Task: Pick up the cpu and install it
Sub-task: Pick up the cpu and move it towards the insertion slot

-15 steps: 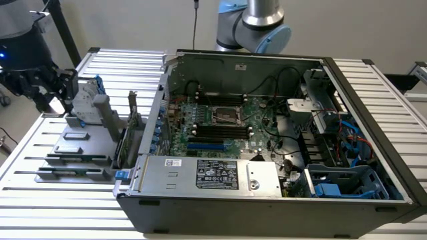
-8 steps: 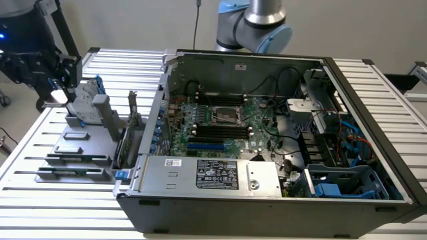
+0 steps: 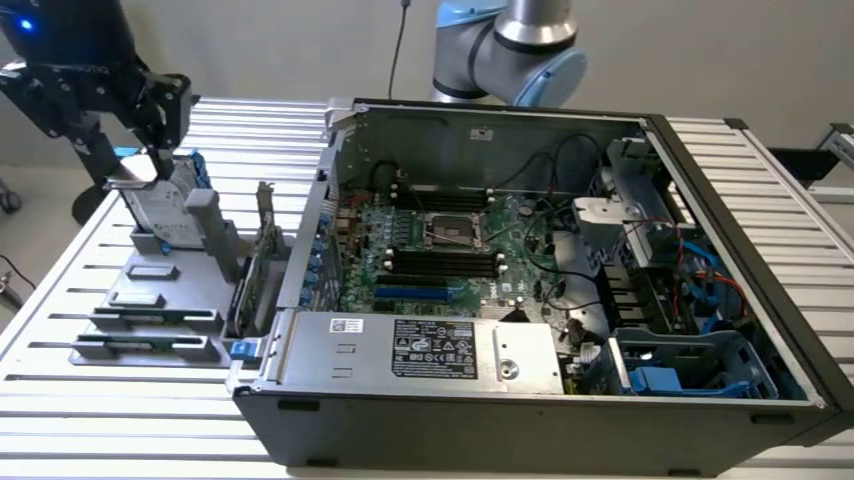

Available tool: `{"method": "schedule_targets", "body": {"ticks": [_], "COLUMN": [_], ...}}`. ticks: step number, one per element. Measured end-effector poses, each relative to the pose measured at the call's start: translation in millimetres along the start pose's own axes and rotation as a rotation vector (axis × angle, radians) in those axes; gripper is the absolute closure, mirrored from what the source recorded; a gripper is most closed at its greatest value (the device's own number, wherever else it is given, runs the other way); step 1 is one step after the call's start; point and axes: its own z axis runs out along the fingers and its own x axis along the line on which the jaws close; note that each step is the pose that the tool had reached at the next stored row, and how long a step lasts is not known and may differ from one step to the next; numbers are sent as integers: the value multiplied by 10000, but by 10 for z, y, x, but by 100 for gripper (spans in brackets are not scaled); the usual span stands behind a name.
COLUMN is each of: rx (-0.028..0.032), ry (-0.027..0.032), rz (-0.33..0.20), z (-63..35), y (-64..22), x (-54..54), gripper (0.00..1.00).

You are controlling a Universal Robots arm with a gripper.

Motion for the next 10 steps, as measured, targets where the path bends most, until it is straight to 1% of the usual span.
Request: {"method": "schedule_targets", "body": {"ticks": [4,10], "rx": [0,-17], "ry": [39,46], "rz": [-6,-11], "z": [-98,-131], "y": [-1,-4], "x": [-177,-448], "gripper": [46,46]}}
